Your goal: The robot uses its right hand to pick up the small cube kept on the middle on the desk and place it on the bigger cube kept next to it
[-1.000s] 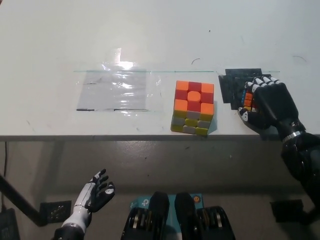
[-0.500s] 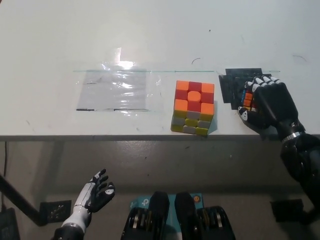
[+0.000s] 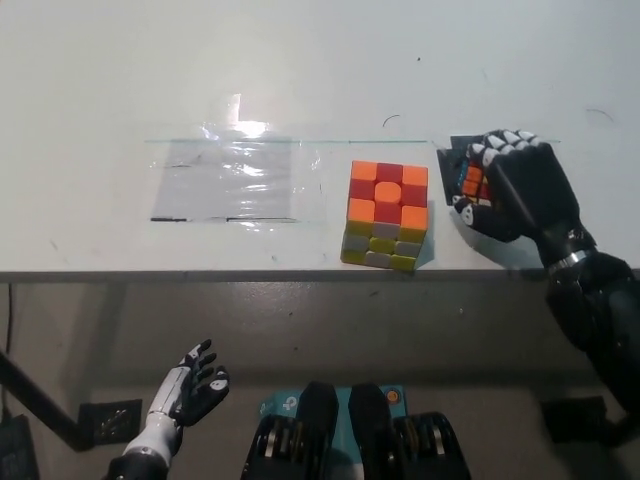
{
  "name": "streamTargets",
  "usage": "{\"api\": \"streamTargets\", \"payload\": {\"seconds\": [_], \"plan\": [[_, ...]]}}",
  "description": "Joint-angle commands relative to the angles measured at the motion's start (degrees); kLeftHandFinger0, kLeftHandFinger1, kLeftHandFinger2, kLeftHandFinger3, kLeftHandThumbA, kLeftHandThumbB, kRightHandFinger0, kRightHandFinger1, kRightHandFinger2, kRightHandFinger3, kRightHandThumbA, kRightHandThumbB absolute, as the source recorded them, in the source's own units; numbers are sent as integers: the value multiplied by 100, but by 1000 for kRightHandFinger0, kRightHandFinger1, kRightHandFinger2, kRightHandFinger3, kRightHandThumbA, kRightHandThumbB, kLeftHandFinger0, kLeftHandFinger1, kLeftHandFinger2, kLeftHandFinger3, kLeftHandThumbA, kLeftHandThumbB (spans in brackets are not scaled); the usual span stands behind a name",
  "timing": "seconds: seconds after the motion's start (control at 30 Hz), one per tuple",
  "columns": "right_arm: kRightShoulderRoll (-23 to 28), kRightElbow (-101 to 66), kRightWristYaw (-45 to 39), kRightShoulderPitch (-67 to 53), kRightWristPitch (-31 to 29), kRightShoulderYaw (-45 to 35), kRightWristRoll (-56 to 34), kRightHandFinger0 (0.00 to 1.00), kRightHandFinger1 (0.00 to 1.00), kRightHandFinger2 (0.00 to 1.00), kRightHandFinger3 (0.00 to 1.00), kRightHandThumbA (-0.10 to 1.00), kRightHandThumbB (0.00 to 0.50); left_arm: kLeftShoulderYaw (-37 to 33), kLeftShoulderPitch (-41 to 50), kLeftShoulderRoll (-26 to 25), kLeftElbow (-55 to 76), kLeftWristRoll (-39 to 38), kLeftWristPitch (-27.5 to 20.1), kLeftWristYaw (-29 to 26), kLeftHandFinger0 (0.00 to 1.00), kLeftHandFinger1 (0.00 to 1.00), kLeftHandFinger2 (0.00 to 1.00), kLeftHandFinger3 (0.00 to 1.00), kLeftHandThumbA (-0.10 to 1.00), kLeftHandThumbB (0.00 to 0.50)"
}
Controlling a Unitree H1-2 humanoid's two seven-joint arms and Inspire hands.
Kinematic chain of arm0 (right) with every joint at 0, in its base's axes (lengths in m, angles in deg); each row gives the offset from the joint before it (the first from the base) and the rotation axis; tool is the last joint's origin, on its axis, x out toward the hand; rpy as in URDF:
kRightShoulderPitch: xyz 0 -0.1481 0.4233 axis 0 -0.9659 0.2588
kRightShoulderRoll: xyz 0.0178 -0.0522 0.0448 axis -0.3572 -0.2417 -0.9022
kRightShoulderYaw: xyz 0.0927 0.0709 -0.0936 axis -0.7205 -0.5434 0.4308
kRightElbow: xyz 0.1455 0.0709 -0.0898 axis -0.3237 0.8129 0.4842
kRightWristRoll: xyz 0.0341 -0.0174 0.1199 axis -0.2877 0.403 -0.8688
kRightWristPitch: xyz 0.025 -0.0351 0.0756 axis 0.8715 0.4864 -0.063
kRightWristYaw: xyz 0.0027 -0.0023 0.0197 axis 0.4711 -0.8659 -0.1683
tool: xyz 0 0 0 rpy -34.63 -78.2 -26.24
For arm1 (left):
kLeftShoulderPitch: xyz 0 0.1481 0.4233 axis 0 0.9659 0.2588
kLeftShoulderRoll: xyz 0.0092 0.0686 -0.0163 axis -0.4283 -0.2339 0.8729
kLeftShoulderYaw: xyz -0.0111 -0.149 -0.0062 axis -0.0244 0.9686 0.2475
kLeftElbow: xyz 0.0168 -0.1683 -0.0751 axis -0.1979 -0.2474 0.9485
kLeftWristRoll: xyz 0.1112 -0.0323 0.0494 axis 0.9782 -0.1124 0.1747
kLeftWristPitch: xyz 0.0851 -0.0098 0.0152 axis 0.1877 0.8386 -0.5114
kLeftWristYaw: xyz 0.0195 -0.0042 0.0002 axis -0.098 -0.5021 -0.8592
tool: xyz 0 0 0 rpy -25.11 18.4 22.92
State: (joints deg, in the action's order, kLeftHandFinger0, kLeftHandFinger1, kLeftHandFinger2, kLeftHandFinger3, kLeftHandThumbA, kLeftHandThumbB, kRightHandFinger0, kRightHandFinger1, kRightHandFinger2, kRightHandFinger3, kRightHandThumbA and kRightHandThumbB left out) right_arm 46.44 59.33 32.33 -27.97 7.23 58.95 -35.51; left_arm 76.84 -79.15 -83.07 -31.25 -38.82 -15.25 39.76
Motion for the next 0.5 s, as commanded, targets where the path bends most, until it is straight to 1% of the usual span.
{"api": "streamTargets", "payload": {"seconds": [0.0, 0.07, 0.13, 0.17, 0.2, 0.23, 0.27, 0.3, 0.37, 0.47], "plan": [[145, -369, -40, 461, -15, -137, 132, 0, 244, 537, 331, -100, 98, -6, -79, -70, 131, 12, -93, -38, 1000, 1000, 1000, 1000, 328, 295], [137, -500, -153, 484, 21, -186, 105, 0, 233, 536, 358, -100, 105, -10, -83, -70, 128, 21, -77, -48, 1000, 1000, 1000, 1000, 331, 303], [118, -645, -297, 513, 29, -264, 31, 0, 223, 570, 366, -100, 169, -21, -83, -77, 139, 36, -58, -45, 1000, 1000, 1000, 1000, 329, 299], [114, -670, -311, 517, 35, -276, 39, 0, 220, 598, 391, -100, 181, -26, -83, -80, 141, 42, -57, -44, 1000, 1000, 1000, 1000, 331, 298], [107, -681, -214, 569, -38, -275, 100, 0, 197, 575, 397, -100, 203, -44, -61, -82, 138, 67, -65, -52, 1000, 1000, 1000, 1000, 338, 300], [98, -702, -196, 599, -51, -288, 111, 0, 197, 579, 412, -100, 224, -25, -60, -72, 125, 36, -74, -52, 1000, 1000, 1000, 1000, 335, 300], [105, -739, -222, 615, -47, -281, 138, 0, 214, 615, 453, -100, 240, -5, -47, -62, 140, -15, -74, -18, 1000, 1000, 1000, 1000, 324, 297], [97, -773, -200, 632, -88, -292, 135, 0, 233, 616, 471, -100, 245, -4, -57, -62, 112, -7, -74, -31, 1000, 1000, 1000, 1000, 332, 306], [104, -908, -323, 626, -79, -305, 113, 0, 249, 609, 489, -100, 224, -26, -31, -64, 194, 32, -26, -43, 1000, 1000, 1000, 1000, 343, 303], [68, -1231, -476, 574, -42, -328, 111, 0, 255, 624, 516, -100, 231, -33, -60, -69, 117, 47, -84, -60, 1000, 1000, 1000, 1000, 337, 303]]}}
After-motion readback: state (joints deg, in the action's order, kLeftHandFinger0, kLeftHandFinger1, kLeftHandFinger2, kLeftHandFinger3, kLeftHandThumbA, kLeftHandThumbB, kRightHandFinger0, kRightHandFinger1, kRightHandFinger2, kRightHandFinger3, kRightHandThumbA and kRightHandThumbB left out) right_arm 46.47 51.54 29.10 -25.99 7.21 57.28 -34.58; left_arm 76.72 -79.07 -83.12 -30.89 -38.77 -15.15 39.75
